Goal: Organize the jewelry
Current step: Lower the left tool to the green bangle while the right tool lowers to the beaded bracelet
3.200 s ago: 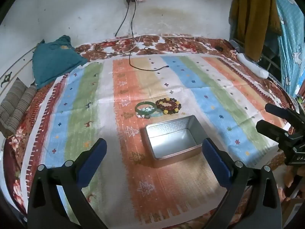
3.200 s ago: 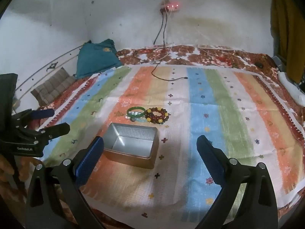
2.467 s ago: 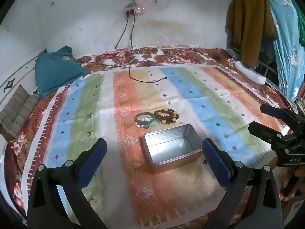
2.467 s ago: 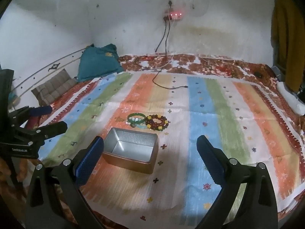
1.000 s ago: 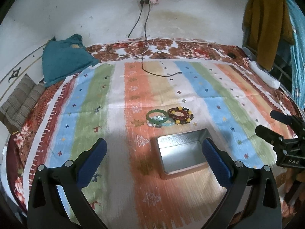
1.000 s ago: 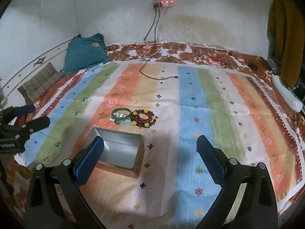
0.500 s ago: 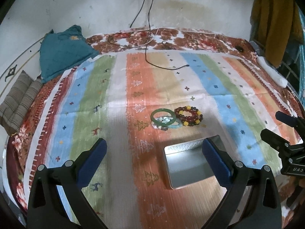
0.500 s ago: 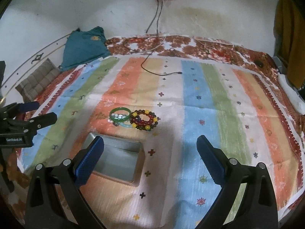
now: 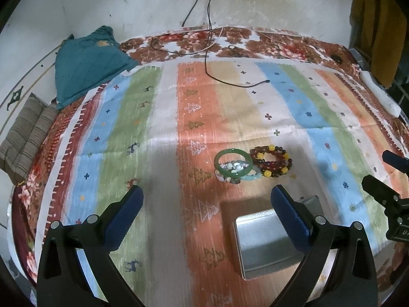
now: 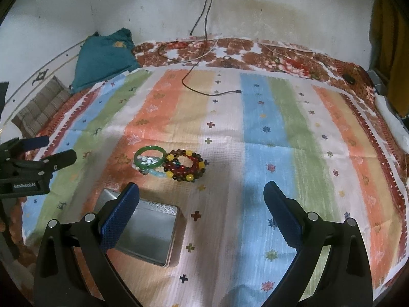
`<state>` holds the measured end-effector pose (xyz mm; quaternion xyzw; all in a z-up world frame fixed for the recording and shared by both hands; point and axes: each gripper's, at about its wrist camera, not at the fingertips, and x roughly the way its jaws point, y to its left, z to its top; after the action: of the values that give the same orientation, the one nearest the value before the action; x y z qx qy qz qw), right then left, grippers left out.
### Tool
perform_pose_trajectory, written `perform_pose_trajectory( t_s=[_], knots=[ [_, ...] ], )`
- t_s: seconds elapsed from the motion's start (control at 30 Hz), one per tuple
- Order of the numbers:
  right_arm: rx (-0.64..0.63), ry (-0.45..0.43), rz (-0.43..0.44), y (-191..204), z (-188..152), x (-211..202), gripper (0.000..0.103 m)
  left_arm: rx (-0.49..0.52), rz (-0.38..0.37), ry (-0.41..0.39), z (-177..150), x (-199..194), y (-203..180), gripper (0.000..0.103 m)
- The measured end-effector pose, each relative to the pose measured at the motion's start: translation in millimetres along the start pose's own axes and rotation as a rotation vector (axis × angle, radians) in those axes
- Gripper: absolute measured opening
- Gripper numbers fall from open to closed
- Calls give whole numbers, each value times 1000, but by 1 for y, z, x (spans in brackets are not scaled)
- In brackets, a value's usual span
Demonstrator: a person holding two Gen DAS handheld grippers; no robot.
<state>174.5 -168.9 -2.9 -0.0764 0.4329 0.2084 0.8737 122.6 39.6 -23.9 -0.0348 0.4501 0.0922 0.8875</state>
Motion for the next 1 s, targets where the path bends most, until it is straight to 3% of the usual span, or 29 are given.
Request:
perform_pose_trajectory(
  t_s=[0.4,1.0],
  knots=[
    [28,63,-15,-10,11,36,99,-22,23,62,18,40,8,97],
    [27,124,-44,-17,23,80,99,42,53,120,31,83,2,97]
  ],
)
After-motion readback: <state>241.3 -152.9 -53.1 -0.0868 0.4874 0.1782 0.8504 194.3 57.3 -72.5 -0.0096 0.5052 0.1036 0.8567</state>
